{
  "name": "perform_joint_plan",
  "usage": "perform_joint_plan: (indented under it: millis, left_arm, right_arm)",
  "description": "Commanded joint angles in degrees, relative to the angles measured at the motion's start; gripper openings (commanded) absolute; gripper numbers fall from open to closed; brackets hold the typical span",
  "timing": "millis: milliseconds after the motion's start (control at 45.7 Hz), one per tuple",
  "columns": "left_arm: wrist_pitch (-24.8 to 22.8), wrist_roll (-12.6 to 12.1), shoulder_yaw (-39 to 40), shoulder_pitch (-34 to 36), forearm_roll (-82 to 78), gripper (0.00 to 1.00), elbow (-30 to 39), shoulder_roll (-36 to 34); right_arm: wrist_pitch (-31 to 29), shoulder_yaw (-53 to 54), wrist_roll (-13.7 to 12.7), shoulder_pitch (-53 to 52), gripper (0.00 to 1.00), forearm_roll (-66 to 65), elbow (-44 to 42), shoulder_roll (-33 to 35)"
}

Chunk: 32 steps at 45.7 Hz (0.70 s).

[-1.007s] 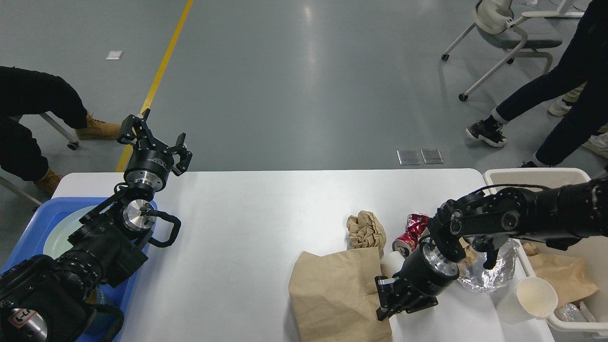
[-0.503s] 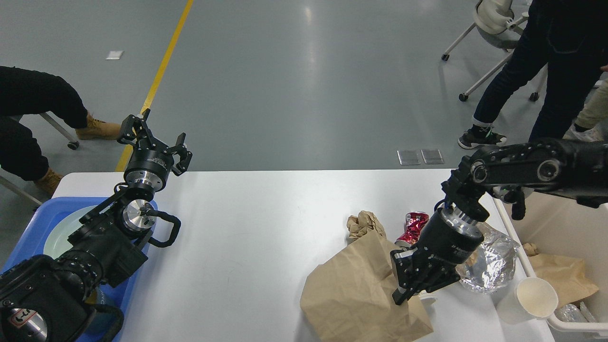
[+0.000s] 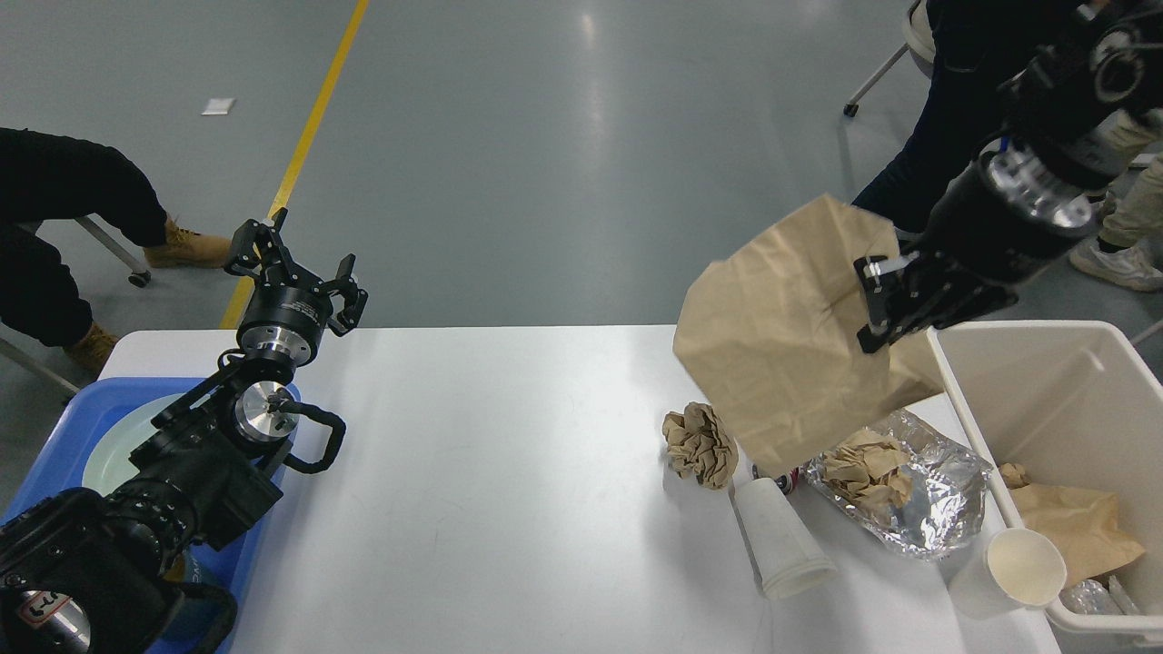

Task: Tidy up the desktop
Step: 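Lift the brown paper bag up with the right gripper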

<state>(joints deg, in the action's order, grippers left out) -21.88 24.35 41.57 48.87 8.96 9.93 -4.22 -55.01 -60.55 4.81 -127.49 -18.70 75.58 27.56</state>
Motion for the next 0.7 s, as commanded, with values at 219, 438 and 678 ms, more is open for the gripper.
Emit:
perform_joint_plan:
  millis: [219, 438, 678]
  left_arm:
    - [0.0, 0.0, 0.0, 0.0, 0.0, 0.96, 0.0, 0.0]
    - [0.0, 0.0, 0.0, 0.0, 0.0, 0.96, 0.0, 0.0]
    - [0.0, 0.0, 0.0, 0.0, 0.0, 0.96, 0.1, 0.0]
  right_arm:
    - [0.0, -3.6, -0.1, -9.4, 0.0, -3.7, -7.8, -0.3]
    - [0.0, -6.5, -0.2, -9.3, 0.0, -6.6, -11.4, 0.2]
    - [0.0, -17.1, -0.2, -2.8, 0.0, -12.1, -26.4, 3.5]
